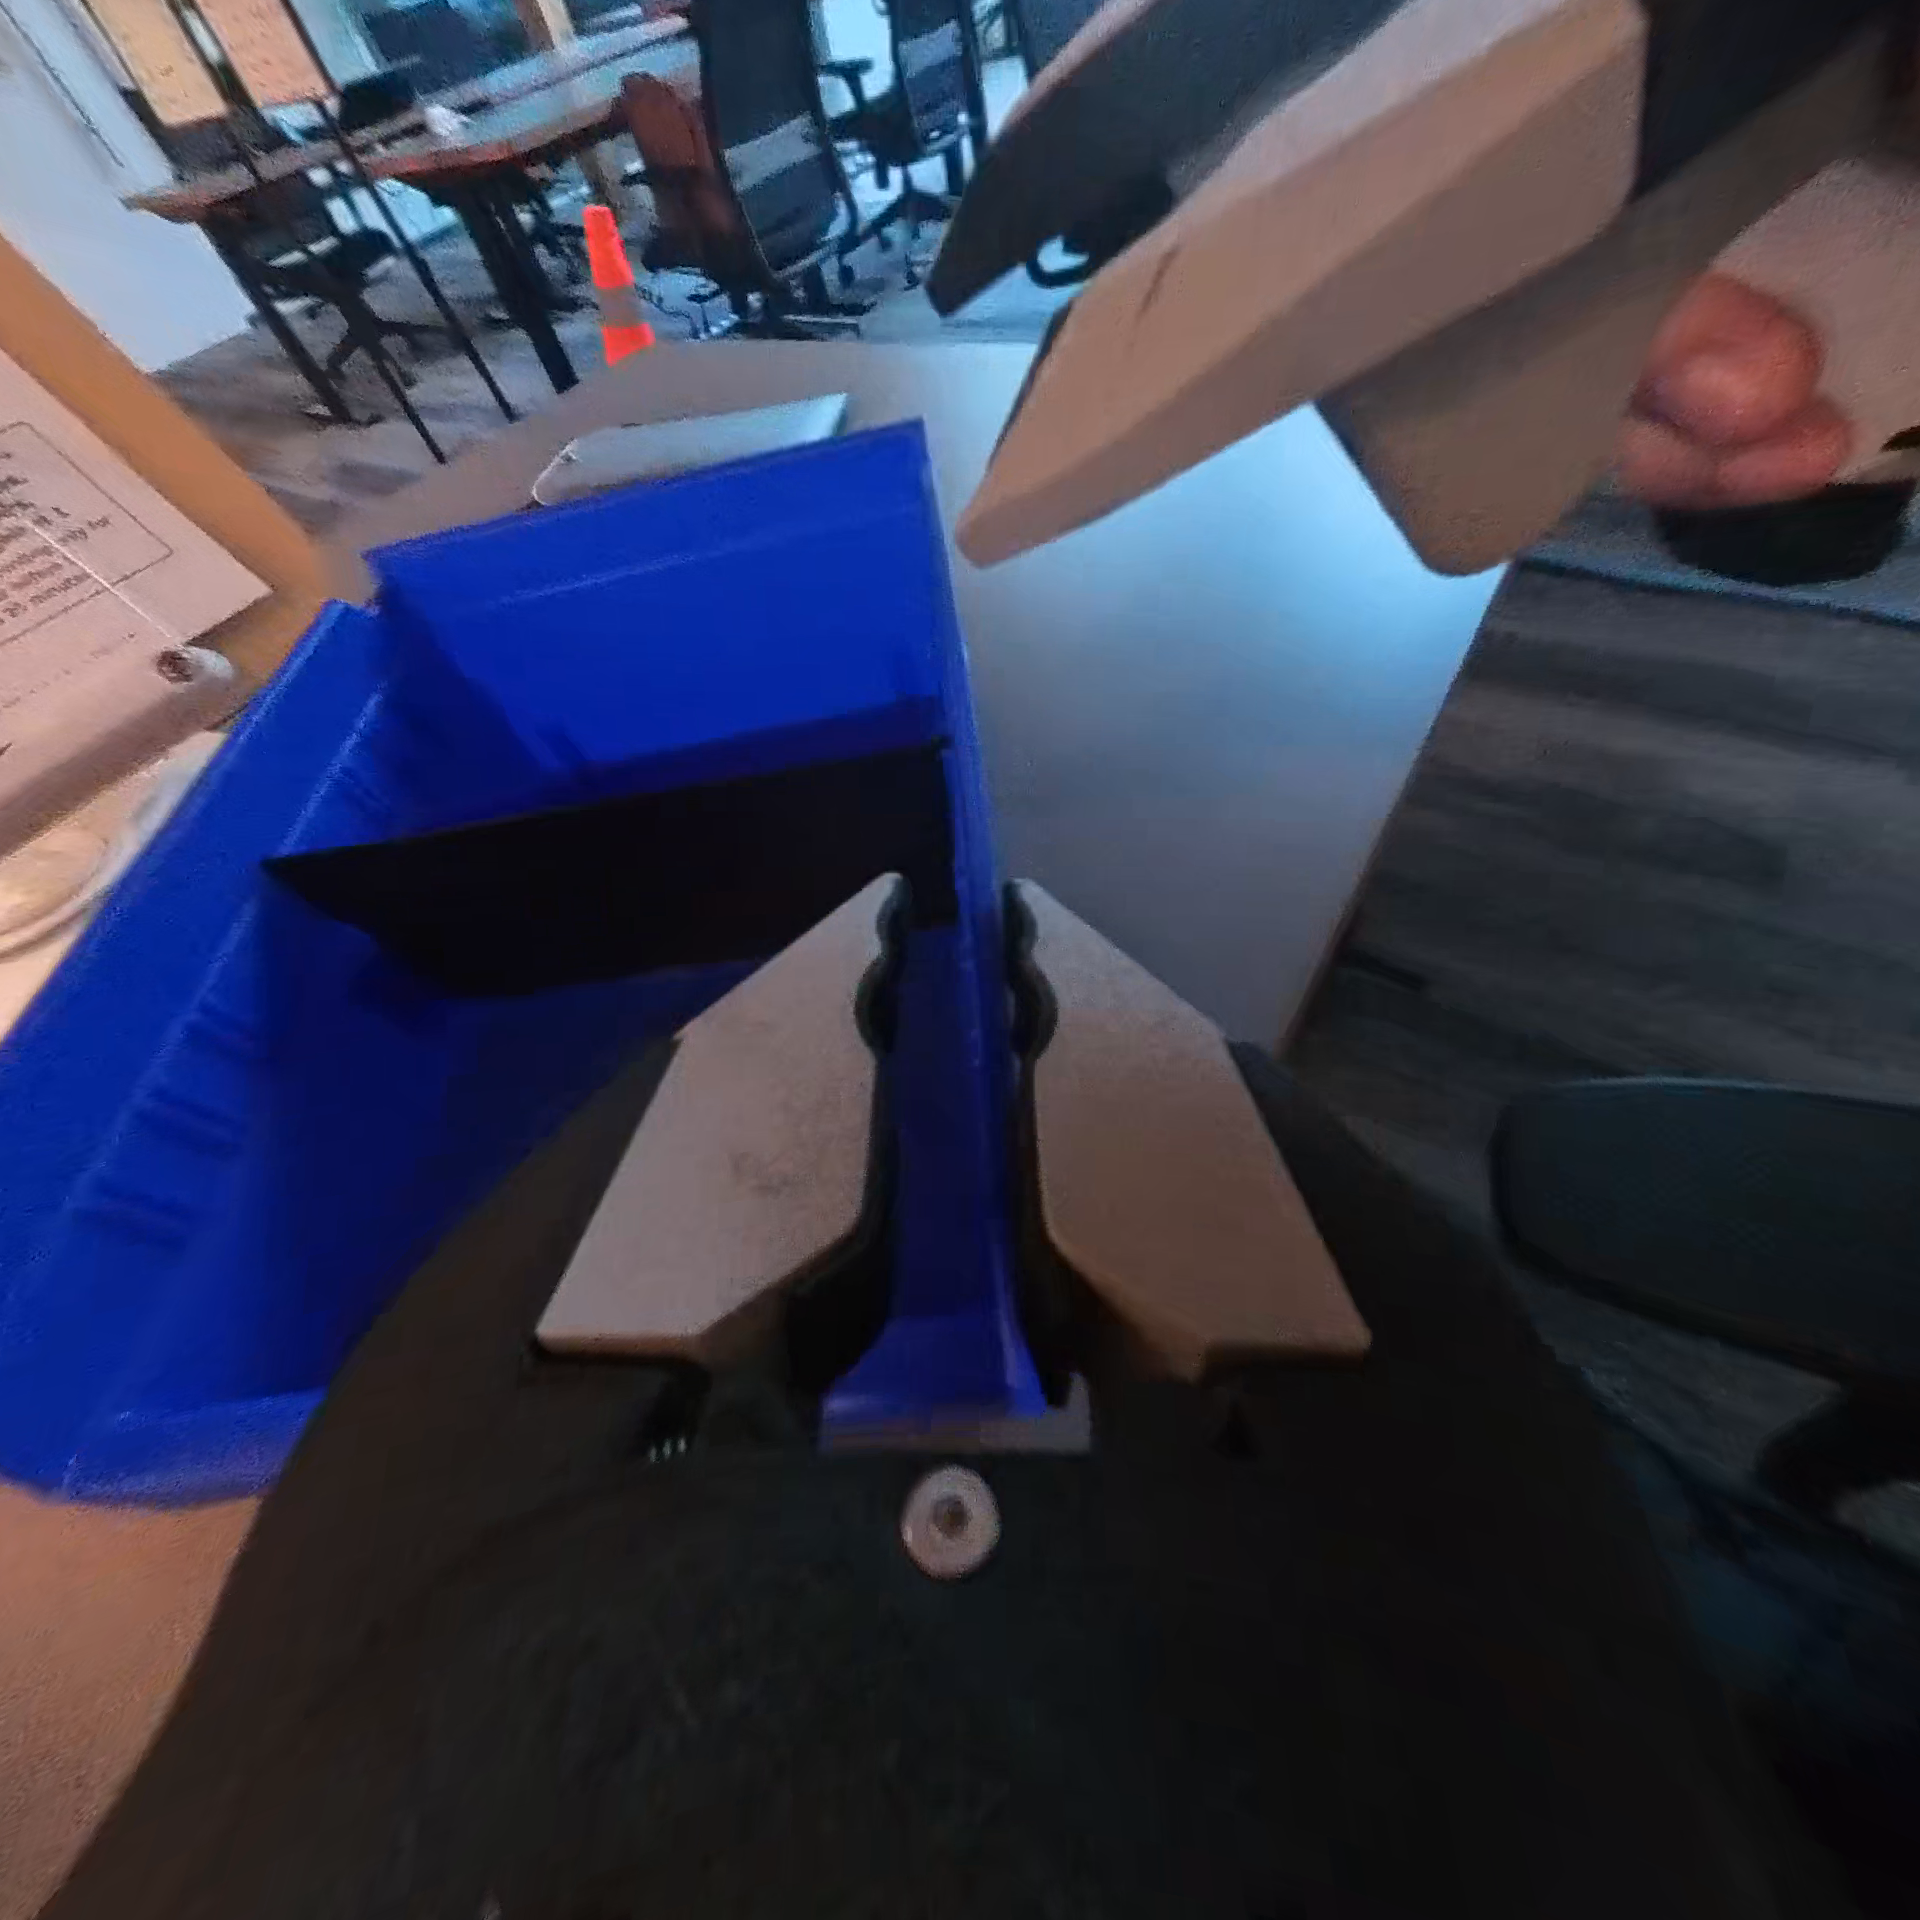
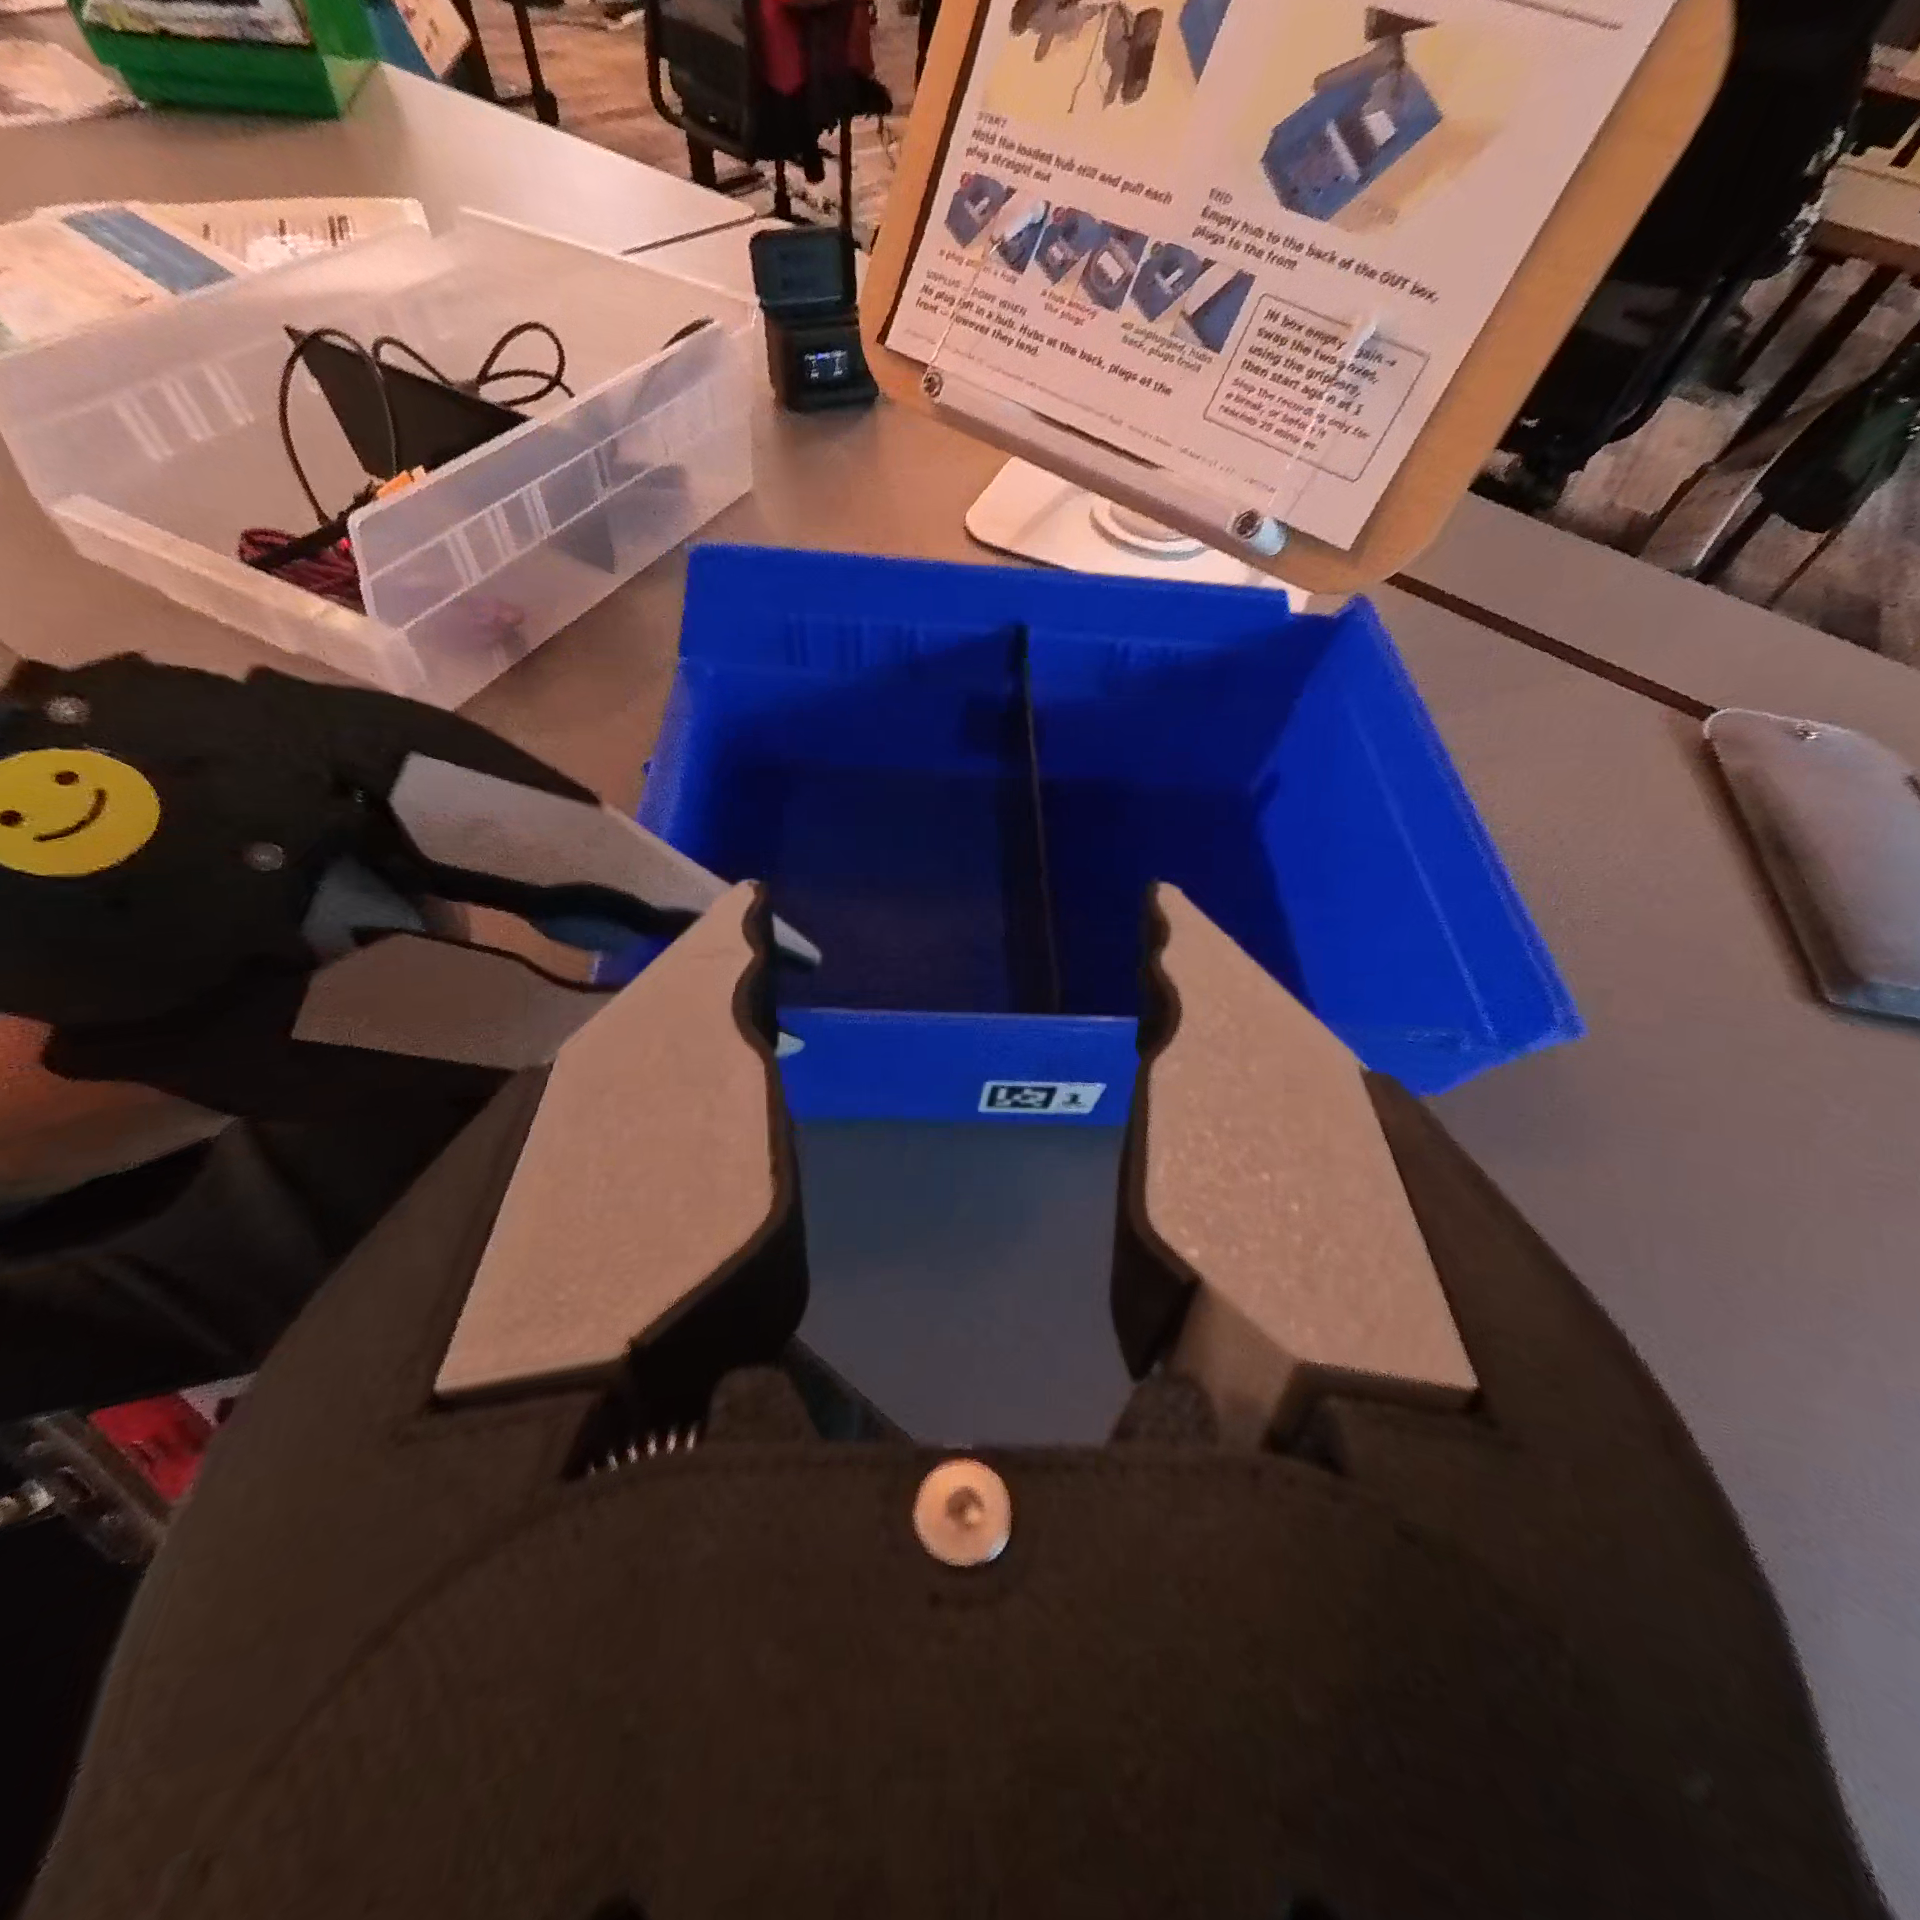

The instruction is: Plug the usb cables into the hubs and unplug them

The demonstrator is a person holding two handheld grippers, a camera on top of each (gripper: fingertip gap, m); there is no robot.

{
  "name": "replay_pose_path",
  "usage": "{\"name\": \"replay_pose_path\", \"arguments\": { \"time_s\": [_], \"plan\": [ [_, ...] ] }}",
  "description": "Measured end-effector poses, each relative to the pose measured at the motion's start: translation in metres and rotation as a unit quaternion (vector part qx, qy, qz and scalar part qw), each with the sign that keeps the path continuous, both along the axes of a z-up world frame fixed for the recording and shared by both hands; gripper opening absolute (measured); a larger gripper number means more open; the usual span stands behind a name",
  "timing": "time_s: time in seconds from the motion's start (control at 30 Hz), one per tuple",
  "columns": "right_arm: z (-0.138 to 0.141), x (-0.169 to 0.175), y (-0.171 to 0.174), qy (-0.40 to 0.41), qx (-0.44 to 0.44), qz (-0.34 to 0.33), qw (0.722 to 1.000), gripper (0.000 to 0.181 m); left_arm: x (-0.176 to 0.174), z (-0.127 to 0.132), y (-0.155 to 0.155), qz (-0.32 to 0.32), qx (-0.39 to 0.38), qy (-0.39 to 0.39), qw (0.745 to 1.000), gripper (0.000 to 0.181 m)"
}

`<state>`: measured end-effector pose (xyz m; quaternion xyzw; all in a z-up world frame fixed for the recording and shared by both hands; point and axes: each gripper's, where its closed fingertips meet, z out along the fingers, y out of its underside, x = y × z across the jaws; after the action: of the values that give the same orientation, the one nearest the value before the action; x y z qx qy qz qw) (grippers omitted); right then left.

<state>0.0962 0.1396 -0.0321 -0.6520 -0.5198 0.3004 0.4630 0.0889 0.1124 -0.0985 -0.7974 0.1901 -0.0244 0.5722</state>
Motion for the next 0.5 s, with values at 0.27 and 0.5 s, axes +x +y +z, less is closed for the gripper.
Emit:
{"name": "replay_pose_path", "arguments": {
  "time_s": [0.27,0.5],
  "plan": [
    [-0.026,-0.047,-0.057,-0.042,0.021,0.098,0.994,0.066,-0.049,0.029,-0.060,0.005,0.010,-0.040,0.999,0.045],
    [-0.072,-0.078,-0.077,-0.166,0.117,0.102,0.974,0.056,-0.193,0.023,-0.105,0.176,-0.028,-0.034,0.983,0.062]
  ]
}}
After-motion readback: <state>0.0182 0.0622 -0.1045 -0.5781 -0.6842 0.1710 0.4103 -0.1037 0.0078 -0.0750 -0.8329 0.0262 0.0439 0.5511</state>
